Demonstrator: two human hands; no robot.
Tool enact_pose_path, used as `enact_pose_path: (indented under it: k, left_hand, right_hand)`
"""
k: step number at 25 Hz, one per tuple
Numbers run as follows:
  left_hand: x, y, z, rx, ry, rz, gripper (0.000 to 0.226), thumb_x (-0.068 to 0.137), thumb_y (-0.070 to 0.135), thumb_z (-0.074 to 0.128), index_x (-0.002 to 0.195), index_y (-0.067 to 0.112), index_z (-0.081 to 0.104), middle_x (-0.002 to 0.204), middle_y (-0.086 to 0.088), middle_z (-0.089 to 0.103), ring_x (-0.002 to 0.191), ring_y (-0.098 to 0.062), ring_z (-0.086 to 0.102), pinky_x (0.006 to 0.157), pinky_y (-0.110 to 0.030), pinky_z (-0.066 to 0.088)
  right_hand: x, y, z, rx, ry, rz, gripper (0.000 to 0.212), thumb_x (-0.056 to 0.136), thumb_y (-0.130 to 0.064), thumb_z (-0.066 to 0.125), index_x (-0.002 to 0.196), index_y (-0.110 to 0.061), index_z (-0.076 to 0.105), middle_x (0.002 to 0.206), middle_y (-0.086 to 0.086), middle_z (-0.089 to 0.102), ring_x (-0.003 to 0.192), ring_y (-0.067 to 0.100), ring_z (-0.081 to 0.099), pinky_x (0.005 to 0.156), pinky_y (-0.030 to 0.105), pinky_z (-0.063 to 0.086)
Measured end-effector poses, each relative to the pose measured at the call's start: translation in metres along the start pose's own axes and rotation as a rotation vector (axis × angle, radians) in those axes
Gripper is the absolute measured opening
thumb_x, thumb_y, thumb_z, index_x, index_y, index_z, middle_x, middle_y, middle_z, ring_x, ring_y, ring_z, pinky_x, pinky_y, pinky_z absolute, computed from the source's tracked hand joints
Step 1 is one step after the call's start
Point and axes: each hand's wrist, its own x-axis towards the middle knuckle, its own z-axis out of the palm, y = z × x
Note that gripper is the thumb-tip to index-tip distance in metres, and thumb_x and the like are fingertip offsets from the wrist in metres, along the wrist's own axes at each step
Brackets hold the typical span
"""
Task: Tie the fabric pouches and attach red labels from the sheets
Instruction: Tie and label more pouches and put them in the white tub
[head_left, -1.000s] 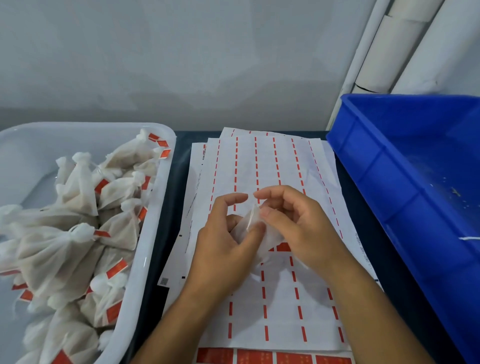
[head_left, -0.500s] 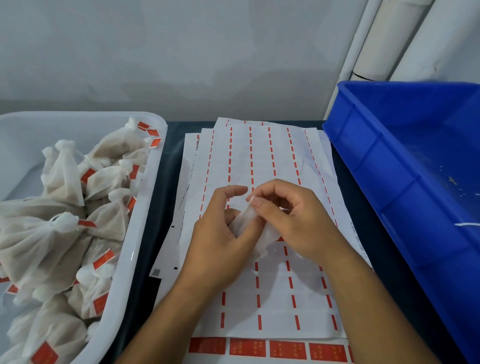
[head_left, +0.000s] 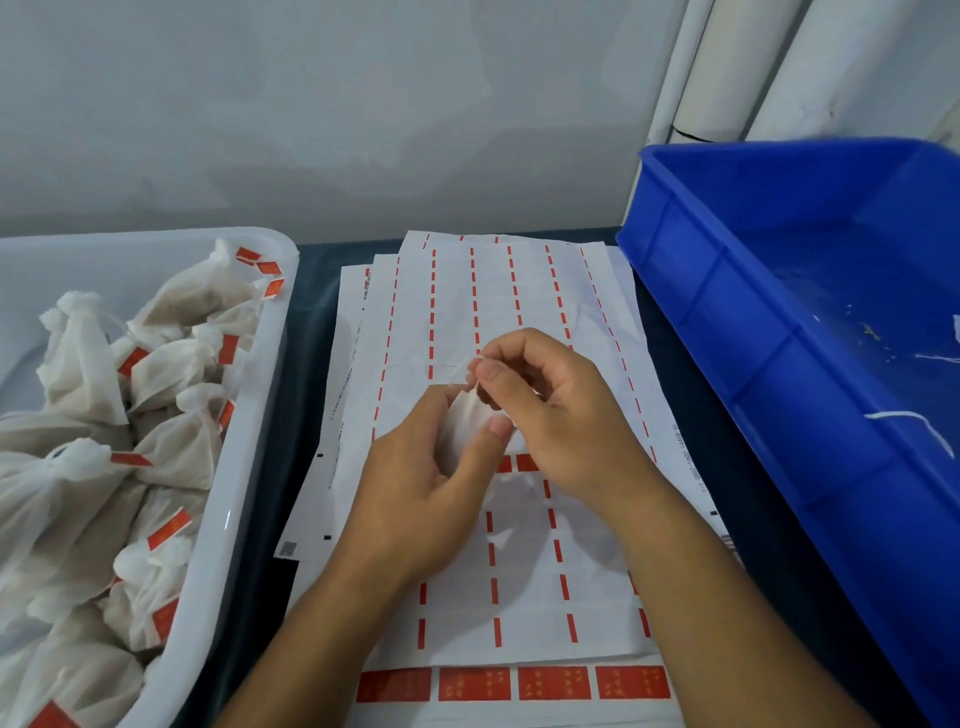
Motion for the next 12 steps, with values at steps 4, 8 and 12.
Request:
enact_pose_path:
  k: [4,8,12]
  left_hand:
    - [0.002,-0.004,0.001,0.122,0.004,0.060,0.024,0.089,0.071,0.057,0.108,0.063,0.044,0.106,0.038,0.058,0.096,0.009,0.061,0.063,-0.006,0.049]
    - [0.003,-0.010,0.003,0.166,0.076,-0.047,0.014,0.089,0.076,0.051,0.098,0.066,0.046,0.101,0.044,0.056,0.091,0.015,0.060,0.053,-0.010,0.046]
    - [0.005,-0.011,0.002,0.128,0.130,-0.058,0.009,0.095,0.065,0.050,0.094,0.058,0.055,0.096,0.042,0.060,0.090,0.015,0.061,0.053,-0.001,0.045]
  right_hand:
    - [0.013,-0.011,0.000,0.085,0.002,0.012,0.010,0.105,-0.023,0.059,0.103,-0.018,0.067,0.095,-0.004,0.077,0.089,0.007,0.073,0.080,0.024,0.059]
    - [0.033,-0.030,0.006,-0.034,-0.092,-0.048,0.010,0.105,-0.022,0.058,0.099,-0.019,0.065,0.088,-0.007,0.076,0.075,-0.001,0.069,0.067,0.015,0.054]
    - [0.048,-0.040,0.005,0.009,-0.055,-0.062,0.011,0.105,-0.021,0.058,0.098,-0.017,0.065,0.084,-0.004,0.075,0.062,0.005,0.063,0.059,0.014,0.048]
